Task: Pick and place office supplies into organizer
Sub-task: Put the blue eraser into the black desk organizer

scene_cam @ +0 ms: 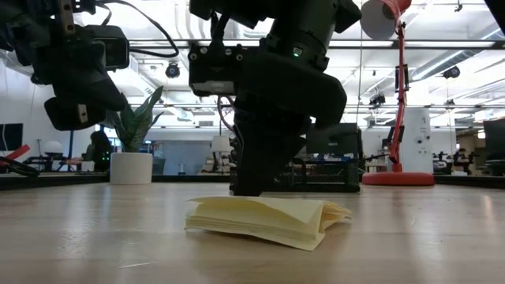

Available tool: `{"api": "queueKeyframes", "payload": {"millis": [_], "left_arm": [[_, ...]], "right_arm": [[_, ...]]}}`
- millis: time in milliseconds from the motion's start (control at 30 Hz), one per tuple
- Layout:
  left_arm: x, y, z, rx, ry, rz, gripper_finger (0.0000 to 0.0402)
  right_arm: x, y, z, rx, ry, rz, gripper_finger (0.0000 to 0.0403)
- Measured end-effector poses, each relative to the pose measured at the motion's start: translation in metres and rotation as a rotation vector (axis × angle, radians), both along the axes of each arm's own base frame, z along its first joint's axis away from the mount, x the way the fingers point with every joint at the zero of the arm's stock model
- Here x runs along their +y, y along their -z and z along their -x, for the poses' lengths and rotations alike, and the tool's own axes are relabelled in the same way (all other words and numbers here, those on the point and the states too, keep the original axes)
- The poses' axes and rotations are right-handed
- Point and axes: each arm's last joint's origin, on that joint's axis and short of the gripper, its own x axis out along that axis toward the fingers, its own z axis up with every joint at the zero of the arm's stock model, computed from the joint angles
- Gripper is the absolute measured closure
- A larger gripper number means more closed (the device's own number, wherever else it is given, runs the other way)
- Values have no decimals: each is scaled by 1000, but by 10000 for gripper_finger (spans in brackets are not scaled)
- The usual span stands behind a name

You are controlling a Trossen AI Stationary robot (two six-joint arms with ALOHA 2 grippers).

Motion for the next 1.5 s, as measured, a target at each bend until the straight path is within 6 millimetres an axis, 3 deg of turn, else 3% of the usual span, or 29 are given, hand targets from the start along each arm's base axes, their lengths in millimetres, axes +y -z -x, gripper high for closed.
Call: {"api": "queueKeyframes", "payload": {"millis": [333, 667, 867, 1067, 1267, 1500], "left_arm": [[0, 0, 0, -4, -3, 0, 402], [-1, -4, -2, -40, -3, 14, 402], [-1, -4, -2, -42, -2, 13, 402], [-1, -4, -2, -47, 10, -7, 402], [-1, -5, -3, -59, 24, -25, 402], [-1, -6, -3, -66, 28, -21, 402]], "right_arm": [[1, -15, -5, -17, -22, 16, 350], [-3, -73, -5, -28, 106, 127, 351], [-5, -117, 23, 85, 378, 256, 351], [3, -151, 65, 136, 696, 261, 351], [-2, -159, 98, 83, 926, 189, 351], [-42, -154, 124, -2, 1037, -26, 351]]}}
